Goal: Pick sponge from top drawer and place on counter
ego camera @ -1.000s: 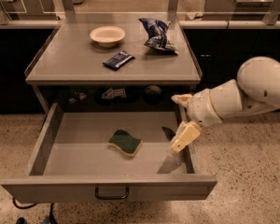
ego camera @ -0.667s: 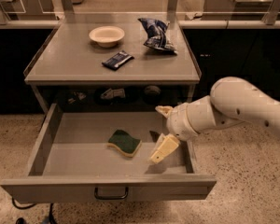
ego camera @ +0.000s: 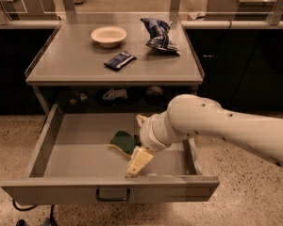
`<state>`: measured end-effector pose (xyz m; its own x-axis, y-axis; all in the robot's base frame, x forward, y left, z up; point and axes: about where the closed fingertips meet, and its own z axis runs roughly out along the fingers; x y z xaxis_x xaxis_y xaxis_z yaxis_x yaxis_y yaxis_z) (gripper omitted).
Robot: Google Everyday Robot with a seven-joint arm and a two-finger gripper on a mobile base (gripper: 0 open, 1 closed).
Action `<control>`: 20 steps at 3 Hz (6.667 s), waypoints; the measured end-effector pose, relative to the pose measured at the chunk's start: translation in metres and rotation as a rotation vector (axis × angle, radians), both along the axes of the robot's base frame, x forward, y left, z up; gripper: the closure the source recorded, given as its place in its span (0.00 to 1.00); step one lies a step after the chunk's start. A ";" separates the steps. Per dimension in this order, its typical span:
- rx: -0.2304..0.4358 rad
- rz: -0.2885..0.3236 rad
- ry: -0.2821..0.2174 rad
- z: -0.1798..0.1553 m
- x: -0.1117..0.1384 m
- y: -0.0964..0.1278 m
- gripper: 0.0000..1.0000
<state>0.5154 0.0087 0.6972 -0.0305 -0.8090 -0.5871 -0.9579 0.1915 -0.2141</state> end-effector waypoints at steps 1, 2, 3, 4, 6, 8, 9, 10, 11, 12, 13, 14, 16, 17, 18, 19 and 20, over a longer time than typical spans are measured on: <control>0.038 0.001 0.024 -0.001 0.003 -0.006 0.00; 0.127 0.031 0.056 -0.006 0.024 0.014 0.00; 0.216 0.040 0.086 -0.013 0.051 0.037 0.00; 0.241 0.018 0.100 -0.027 0.069 0.060 0.00; 0.035 -0.100 -0.099 -0.027 0.078 0.060 0.00; -0.056 -0.178 -0.109 -0.051 0.074 0.045 0.00; -0.023 -0.173 -0.082 -0.054 0.077 0.050 0.00; 0.064 -0.168 -0.019 -0.068 0.088 0.055 0.00; 0.135 -0.225 0.044 -0.091 0.109 0.018 0.00; 0.164 -0.277 0.096 -0.115 0.118 -0.012 0.00; 0.164 -0.277 0.096 -0.115 0.118 -0.012 0.00; 0.164 -0.277 0.096 -0.115 0.118 -0.012 0.19; 0.164 -0.277 0.096 -0.115 0.118 -0.012 0.65; 0.164 -0.277 0.096 -0.108 0.118 -0.011 0.89; 0.164 -0.277 0.095 -0.106 0.118 -0.010 1.00; 0.157 -0.281 0.047 -0.066 0.108 -0.007 1.00; 0.163 -0.260 -0.036 0.015 0.091 0.001 1.00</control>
Offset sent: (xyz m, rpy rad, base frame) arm 0.0637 0.0399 -0.0178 0.2678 0.1096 0.0592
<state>0.6064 0.0095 0.7123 -0.2006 -0.6721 -0.7127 -0.8647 0.4634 -0.1937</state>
